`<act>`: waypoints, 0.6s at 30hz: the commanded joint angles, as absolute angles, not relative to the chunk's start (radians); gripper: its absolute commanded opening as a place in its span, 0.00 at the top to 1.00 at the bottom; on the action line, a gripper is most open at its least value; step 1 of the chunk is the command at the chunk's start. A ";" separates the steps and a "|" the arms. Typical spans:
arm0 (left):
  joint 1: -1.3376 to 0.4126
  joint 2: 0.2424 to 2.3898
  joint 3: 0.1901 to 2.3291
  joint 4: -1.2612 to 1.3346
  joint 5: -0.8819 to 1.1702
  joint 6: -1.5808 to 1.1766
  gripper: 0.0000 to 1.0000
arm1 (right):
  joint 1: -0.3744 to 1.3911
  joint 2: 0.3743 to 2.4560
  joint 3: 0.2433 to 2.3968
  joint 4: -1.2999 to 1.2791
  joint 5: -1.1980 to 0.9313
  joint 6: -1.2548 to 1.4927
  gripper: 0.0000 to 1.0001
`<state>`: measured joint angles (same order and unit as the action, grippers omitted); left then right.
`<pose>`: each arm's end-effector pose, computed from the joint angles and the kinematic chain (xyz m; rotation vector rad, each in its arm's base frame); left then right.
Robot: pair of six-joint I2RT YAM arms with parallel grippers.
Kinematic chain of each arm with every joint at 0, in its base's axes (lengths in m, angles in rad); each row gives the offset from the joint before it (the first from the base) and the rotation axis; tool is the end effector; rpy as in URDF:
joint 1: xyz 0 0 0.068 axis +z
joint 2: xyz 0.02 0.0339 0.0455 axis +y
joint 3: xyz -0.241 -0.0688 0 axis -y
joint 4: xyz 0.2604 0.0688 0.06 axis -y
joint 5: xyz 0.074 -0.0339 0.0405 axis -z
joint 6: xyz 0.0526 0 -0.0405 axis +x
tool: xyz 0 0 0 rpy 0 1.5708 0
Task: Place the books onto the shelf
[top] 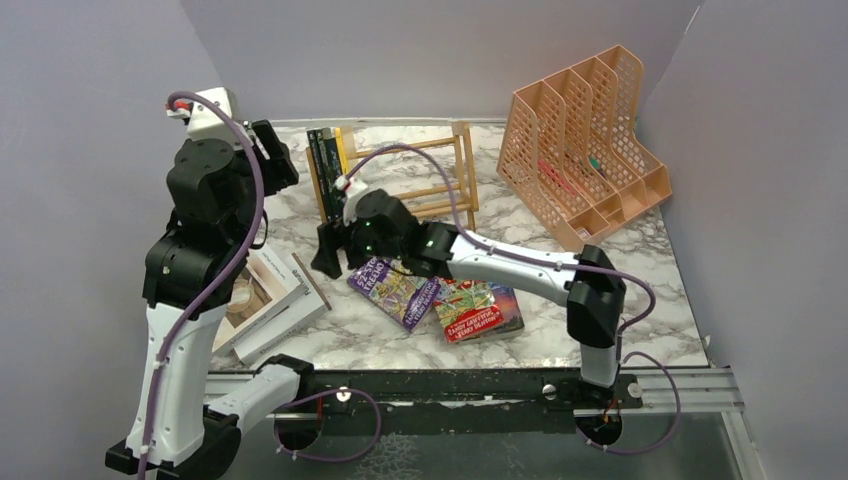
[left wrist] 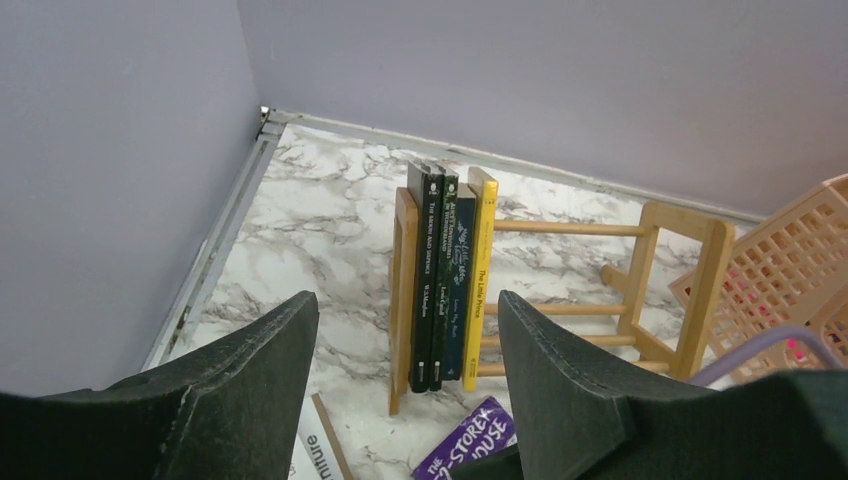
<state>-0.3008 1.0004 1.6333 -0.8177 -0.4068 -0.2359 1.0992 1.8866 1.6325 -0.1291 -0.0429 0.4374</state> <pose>0.1824 -0.0348 0.4963 -0.2380 1.7242 -0.0365 0.2158 0.4280 0.2879 -0.7131 1.9820 1.0205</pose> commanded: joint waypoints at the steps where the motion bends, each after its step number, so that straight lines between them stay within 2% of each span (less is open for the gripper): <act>1: -0.296 0.957 1.678 -0.807 -0.411 -0.240 0.32 | 1.170 1.998 1.706 -0.126 -0.041 0.471 0.20; 7: -0.297 0.930 1.672 -0.804 -0.412 -0.237 0.27 | 1.250 2.145 1.825 -0.150 0.066 0.571 0.20; 13: -0.297 0.912 1.527 -0.797 -0.448 -0.234 0.16 | 1.262 2.252 1.916 -0.160 0.169 0.573 0.19; 18: -0.296 0.960 1.484 -0.800 -0.503 -0.242 0.14 | 1.262 2.339 1.997 -0.139 0.201 0.562 0.18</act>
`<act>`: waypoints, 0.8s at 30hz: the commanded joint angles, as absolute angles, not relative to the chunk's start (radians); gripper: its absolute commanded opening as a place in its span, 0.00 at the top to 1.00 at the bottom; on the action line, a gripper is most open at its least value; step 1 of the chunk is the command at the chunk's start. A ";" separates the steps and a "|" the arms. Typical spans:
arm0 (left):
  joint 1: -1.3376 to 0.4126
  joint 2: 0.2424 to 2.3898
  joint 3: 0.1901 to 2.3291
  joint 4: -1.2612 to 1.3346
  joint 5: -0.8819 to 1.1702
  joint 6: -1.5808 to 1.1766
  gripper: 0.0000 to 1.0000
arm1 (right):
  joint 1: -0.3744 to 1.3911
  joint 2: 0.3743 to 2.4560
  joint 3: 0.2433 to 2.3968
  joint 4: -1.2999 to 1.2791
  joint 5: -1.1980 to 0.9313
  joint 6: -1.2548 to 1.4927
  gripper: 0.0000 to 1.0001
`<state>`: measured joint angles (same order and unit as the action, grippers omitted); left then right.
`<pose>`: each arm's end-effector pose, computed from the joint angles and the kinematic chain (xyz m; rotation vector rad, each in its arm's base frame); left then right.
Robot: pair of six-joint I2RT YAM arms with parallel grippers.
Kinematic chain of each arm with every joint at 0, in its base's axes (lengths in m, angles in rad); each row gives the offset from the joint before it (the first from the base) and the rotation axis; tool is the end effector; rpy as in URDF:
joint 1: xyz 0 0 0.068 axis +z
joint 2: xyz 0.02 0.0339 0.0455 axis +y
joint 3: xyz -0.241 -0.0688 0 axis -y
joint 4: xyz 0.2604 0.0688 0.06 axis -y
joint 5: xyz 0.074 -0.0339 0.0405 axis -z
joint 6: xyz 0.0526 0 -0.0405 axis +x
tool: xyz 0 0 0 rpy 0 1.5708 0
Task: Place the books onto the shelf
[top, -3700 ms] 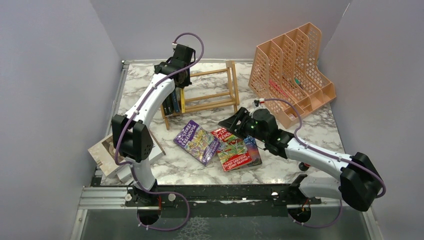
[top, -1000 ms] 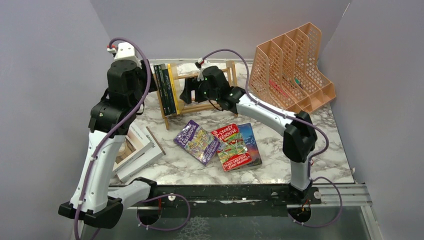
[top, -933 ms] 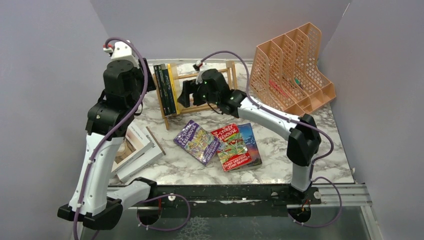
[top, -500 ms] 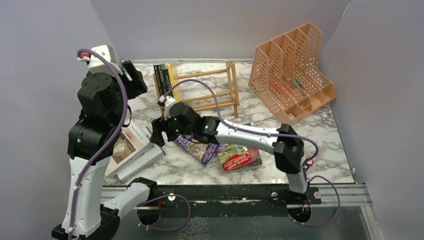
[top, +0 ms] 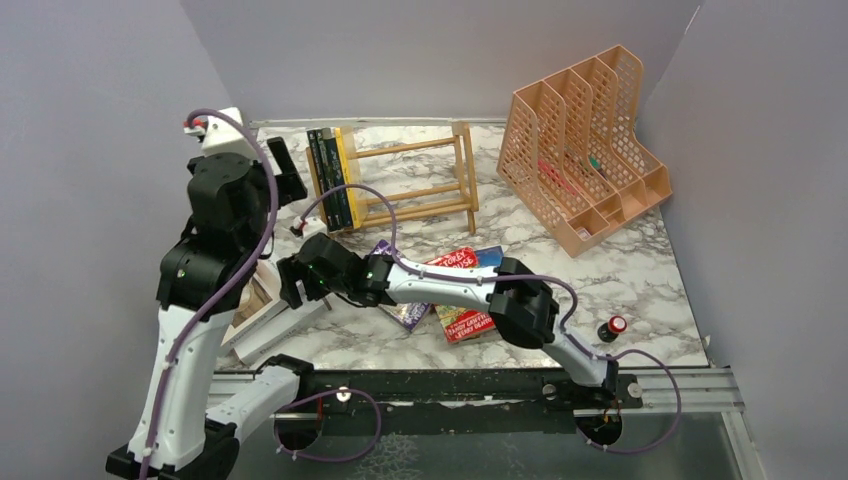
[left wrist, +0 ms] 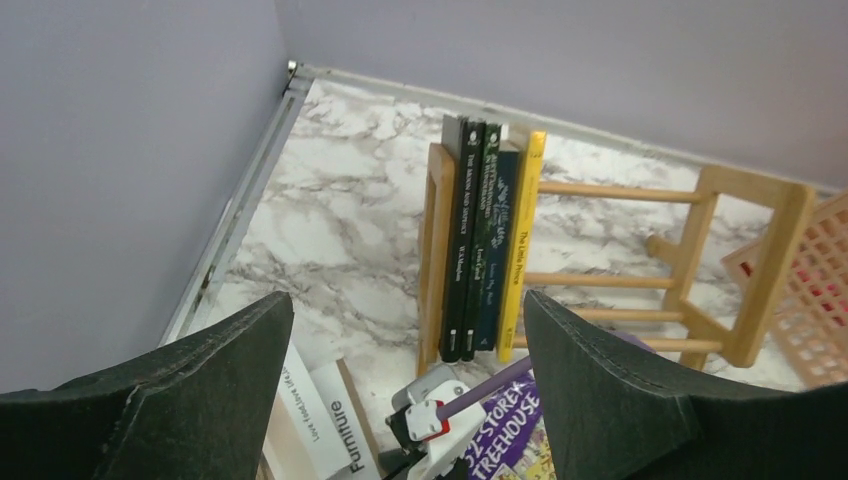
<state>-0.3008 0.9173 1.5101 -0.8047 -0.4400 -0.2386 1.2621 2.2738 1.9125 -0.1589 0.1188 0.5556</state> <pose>0.1736 -0.0304 0.4745 -0.2592 1.7431 0.0005 0.1731 0.5222 0.1987 -0.7022 2.1275 0.9418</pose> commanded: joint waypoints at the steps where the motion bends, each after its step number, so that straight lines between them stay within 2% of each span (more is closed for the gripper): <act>1: -0.296 0.971 1.487 -0.800 -0.503 -0.244 0.14 | 1.262 2.354 2.015 -0.136 0.212 0.565 0.19; 9: -0.296 1.008 1.499 -0.798 -0.554 -0.258 0.14 | 1.254 2.454 2.105 -0.073 0.202 0.539 0.21; 16: -0.296 1.024 1.543 -0.790 -0.591 -0.252 0.13 | 1.228 2.472 2.089 -0.014 0.086 0.566 0.31; 24: -0.296 1.031 1.518 -0.767 -0.555 -0.261 0.13 | 1.210 2.433 1.990 0.090 0.007 0.631 0.56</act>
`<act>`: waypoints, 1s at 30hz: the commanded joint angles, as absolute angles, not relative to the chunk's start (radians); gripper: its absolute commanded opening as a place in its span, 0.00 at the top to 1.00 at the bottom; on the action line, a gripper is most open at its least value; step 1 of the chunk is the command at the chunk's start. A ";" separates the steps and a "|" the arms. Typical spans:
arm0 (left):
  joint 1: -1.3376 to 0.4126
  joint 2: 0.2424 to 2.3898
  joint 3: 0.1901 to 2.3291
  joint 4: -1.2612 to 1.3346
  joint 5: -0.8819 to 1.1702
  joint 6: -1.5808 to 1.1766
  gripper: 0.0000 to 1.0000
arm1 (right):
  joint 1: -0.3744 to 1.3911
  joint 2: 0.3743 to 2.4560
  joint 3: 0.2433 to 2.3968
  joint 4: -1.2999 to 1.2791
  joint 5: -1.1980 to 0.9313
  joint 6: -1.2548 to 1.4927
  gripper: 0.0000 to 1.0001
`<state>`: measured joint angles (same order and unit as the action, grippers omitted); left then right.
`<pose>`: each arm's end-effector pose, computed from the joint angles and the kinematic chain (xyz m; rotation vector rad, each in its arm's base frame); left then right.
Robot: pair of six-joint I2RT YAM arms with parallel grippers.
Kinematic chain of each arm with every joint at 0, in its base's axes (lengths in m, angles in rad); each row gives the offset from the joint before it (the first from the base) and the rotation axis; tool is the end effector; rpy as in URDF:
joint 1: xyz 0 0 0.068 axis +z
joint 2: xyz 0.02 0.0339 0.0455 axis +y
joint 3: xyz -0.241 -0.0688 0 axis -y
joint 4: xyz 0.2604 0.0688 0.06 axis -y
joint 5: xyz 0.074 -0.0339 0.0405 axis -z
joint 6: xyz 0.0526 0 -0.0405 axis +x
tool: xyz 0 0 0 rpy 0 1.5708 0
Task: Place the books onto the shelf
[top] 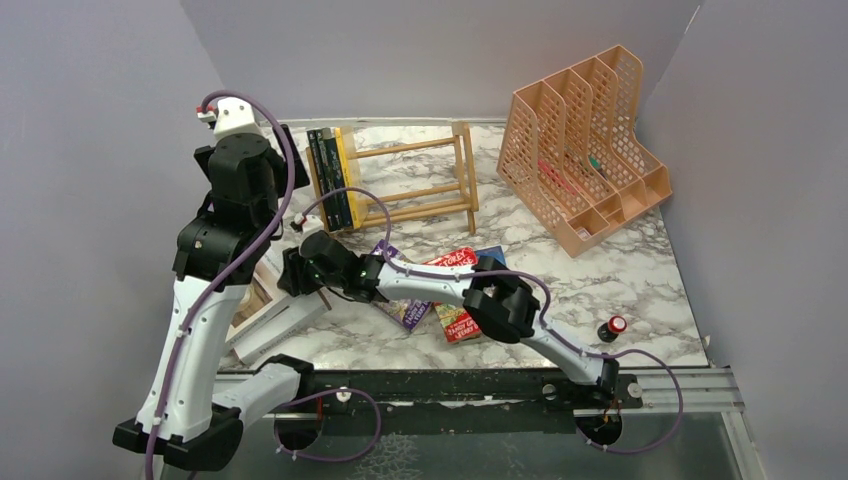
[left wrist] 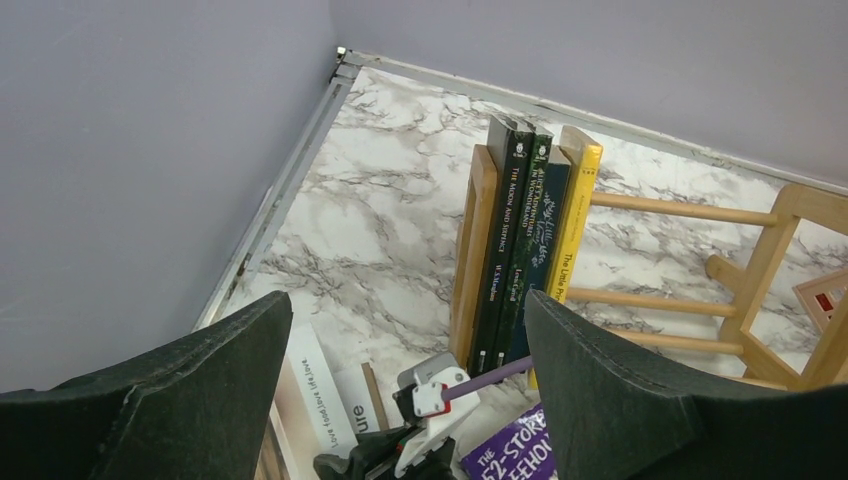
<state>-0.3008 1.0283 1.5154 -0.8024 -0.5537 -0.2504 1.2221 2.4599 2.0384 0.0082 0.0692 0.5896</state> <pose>0.2092 -0.0359 0.4580 -0.3260 1.8108 0.1369 0.2033 0.5487 0.1628 -0.6244 2.0649 1.0629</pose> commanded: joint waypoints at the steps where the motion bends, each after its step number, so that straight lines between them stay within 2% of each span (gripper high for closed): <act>1: -0.296 1.036 1.515 -0.768 -0.548 -0.261 0.13 | 1.206 2.432 1.983 0.095 0.008 0.637 0.60; 8: -0.296 1.048 1.499 -0.765 -0.536 -0.270 0.13 | 1.181 2.390 1.901 0.149 -0.036 0.687 0.98; 21: -0.296 1.032 1.467 -0.757 -0.435 -0.293 0.13 | 1.166 2.124 1.620 0.282 -0.022 0.699 0.99; 30: -0.296 0.968 1.419 -0.766 -0.342 -0.319 0.13 | 1.148 1.942 1.419 0.263 -0.015 0.760 0.99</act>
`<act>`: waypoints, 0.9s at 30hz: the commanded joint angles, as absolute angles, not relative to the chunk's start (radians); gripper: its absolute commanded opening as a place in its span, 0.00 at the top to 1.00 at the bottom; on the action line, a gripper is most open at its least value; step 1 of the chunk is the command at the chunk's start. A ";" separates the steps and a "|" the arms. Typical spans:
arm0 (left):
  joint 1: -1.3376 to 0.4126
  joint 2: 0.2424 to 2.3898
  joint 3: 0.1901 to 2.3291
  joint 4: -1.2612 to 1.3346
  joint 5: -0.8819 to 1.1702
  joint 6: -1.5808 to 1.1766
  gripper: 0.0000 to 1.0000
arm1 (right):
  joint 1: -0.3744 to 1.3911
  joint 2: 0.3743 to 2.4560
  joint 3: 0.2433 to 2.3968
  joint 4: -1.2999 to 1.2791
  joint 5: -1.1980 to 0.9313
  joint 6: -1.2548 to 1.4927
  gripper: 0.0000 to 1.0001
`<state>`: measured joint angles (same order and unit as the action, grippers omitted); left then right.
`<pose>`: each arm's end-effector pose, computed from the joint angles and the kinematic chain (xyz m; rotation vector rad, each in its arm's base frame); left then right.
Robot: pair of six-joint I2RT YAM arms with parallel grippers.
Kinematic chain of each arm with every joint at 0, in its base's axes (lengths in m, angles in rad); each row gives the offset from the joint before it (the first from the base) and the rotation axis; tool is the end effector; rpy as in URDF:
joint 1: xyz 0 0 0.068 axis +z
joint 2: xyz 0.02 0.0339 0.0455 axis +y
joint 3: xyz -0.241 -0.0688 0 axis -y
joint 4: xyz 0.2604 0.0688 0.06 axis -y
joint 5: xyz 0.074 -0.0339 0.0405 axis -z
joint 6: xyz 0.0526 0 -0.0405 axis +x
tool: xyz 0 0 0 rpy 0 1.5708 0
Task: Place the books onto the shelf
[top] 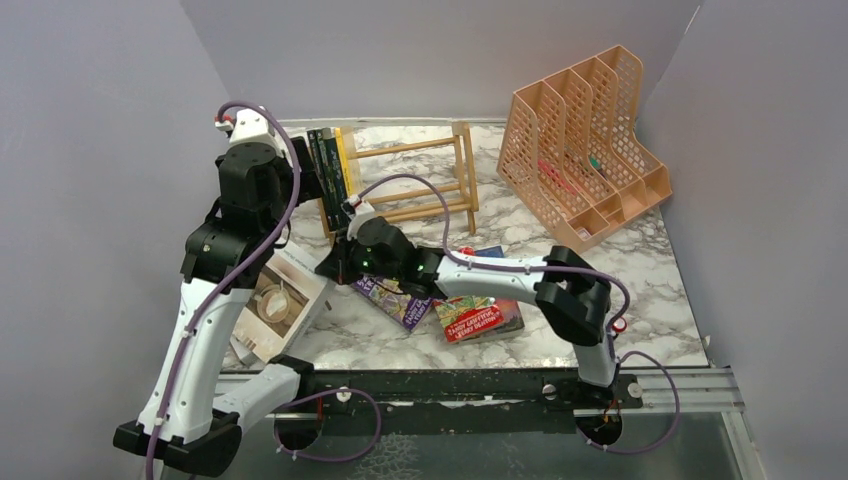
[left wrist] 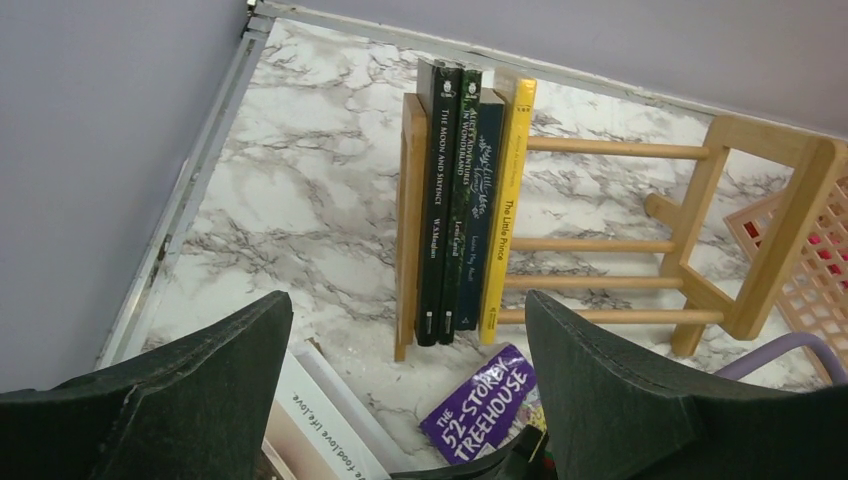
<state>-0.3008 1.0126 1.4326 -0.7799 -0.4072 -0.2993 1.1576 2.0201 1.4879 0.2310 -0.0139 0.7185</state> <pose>0.2164 -0.0453 0.4358 -0.2674 1.8812 -0.0138 0.2003 0.4586 0.2126 -0.4655 2.0370 1.2496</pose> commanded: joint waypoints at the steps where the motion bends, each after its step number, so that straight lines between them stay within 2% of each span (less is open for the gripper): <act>1: -0.296 0.965 1.416 -0.767 -0.342 -0.319 0.13 | 1.147 1.924 1.401 0.256 -0.024 0.761 0.99; 7: -0.296 0.959 1.403 -0.769 -0.325 -0.322 0.13 | 1.146 1.821 1.272 0.237 -0.011 0.761 0.99; 16: -0.296 0.958 1.376 -0.770 -0.275 -0.316 0.13 | 1.141 1.653 1.100 0.160 0.164 0.760 0.99; 22: -0.296 0.919 1.279 -0.770 -0.231 -0.342 0.13 | 1.124 1.543 0.979 0.029 0.344 0.806 0.99; 27: -0.296 0.897 1.166 -0.770 -0.143 -0.398 0.11 | 1.059 1.458 0.893 -0.098 0.412 0.872 0.99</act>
<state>-0.3008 0.9218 1.2411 -0.7761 -0.2459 -0.3408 1.1076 1.5299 0.9482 0.0387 0.2733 0.8116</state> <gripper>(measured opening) 0.877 0.017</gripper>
